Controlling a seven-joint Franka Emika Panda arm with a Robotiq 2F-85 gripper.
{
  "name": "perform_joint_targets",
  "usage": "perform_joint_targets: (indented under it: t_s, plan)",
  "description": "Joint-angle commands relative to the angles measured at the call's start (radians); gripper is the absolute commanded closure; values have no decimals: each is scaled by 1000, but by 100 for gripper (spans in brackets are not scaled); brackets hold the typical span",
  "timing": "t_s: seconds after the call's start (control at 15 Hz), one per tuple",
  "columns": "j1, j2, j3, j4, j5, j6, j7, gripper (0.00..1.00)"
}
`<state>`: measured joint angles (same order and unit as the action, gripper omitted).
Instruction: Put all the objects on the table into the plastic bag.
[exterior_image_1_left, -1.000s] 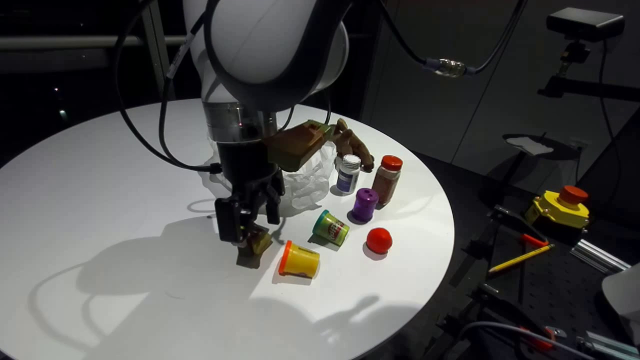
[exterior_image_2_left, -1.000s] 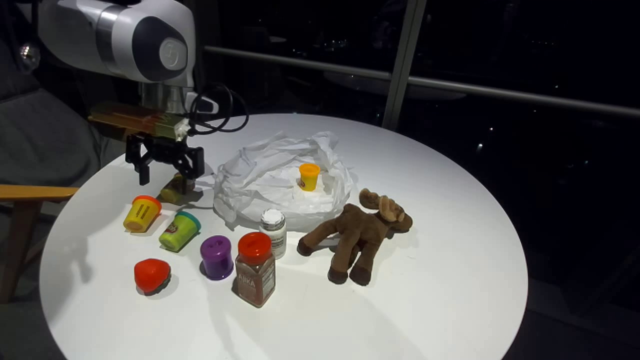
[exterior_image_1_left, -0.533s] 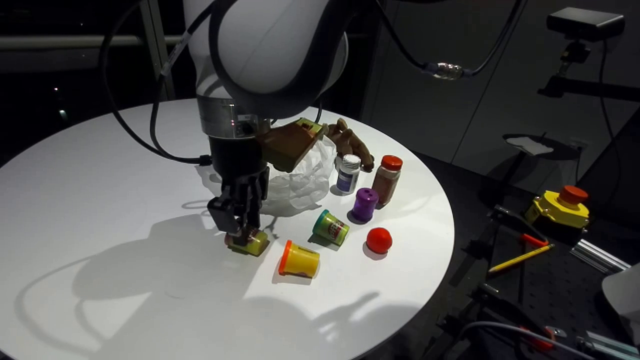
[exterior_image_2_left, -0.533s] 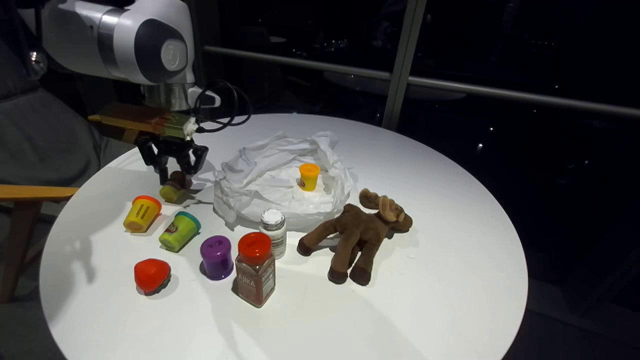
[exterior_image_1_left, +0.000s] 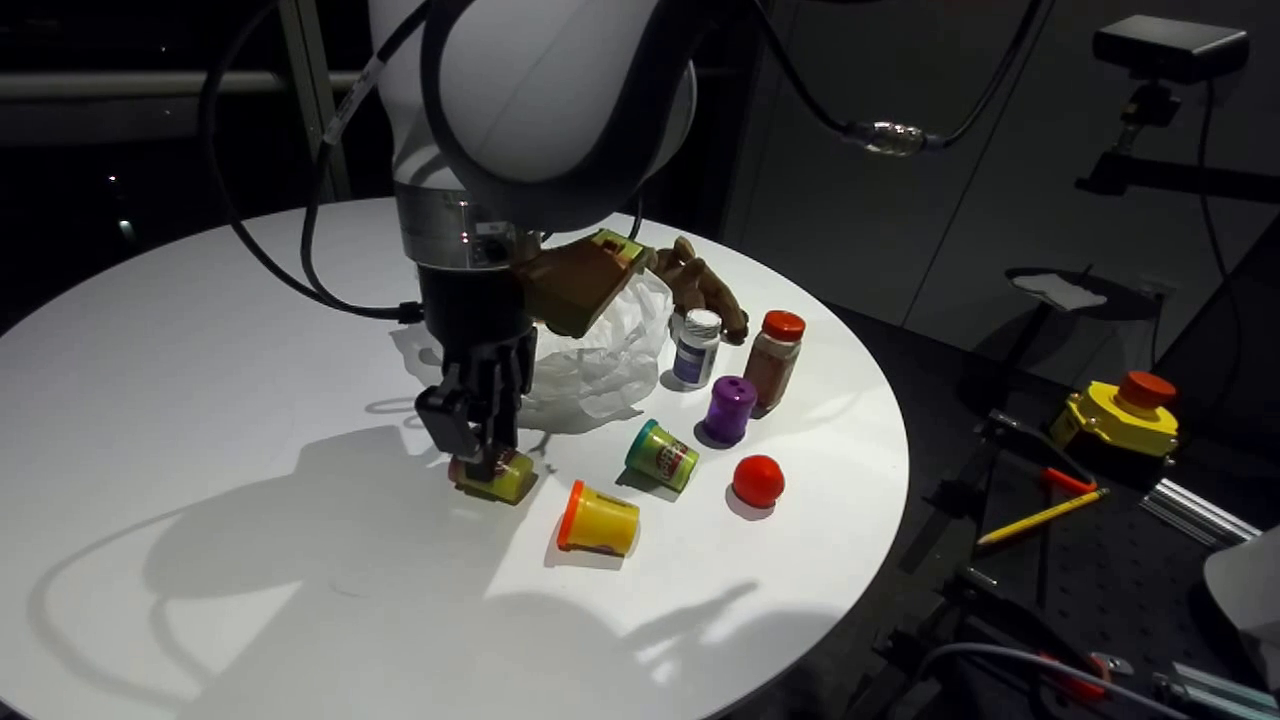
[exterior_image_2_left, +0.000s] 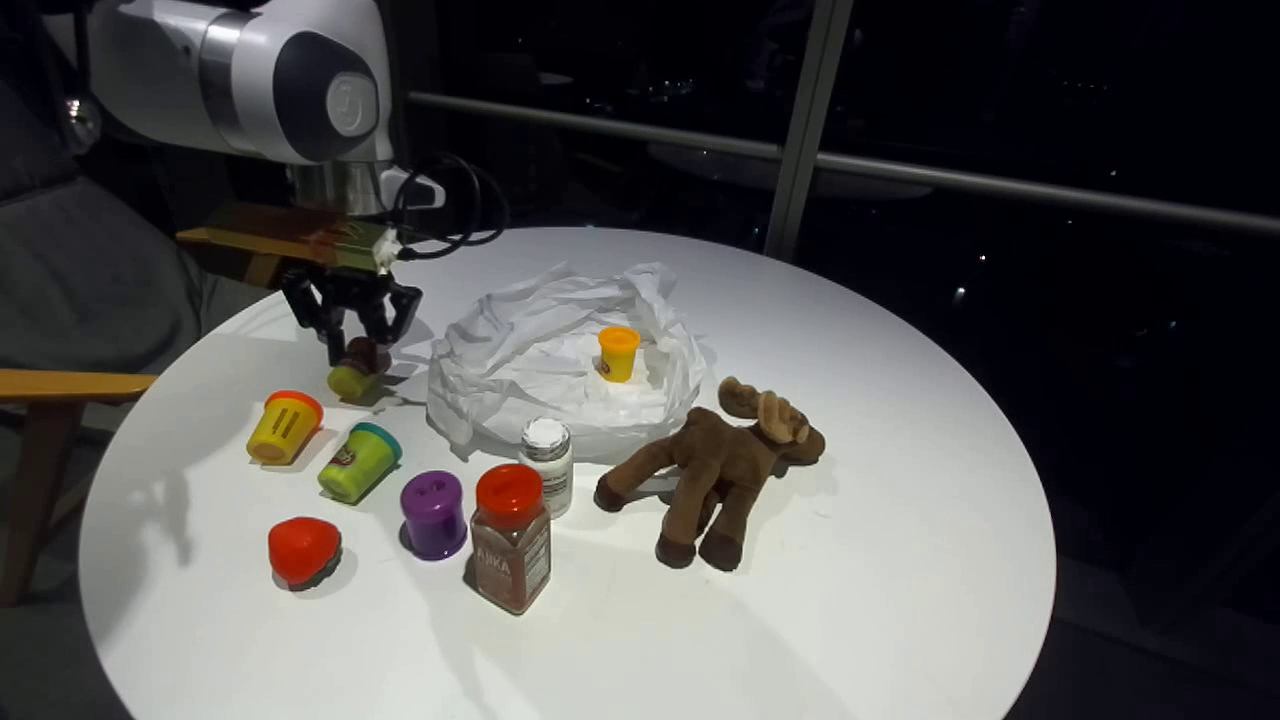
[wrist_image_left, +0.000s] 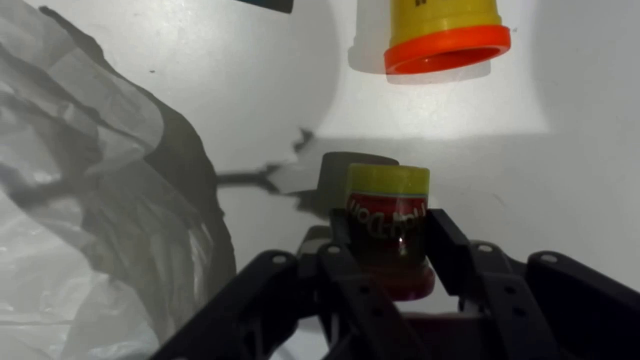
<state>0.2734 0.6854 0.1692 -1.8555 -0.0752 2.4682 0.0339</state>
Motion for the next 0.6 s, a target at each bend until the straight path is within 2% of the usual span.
perform_joint_targets:
  t_s: [0.0,0.33,0.53]
  plan:
    - [32,-95,-8,-25,-19,-41,21,80]
    - [71,-260,-32,-51,-94,-87,72,81]
    - [42,-310,-62,-29,-125,-107,97,81]
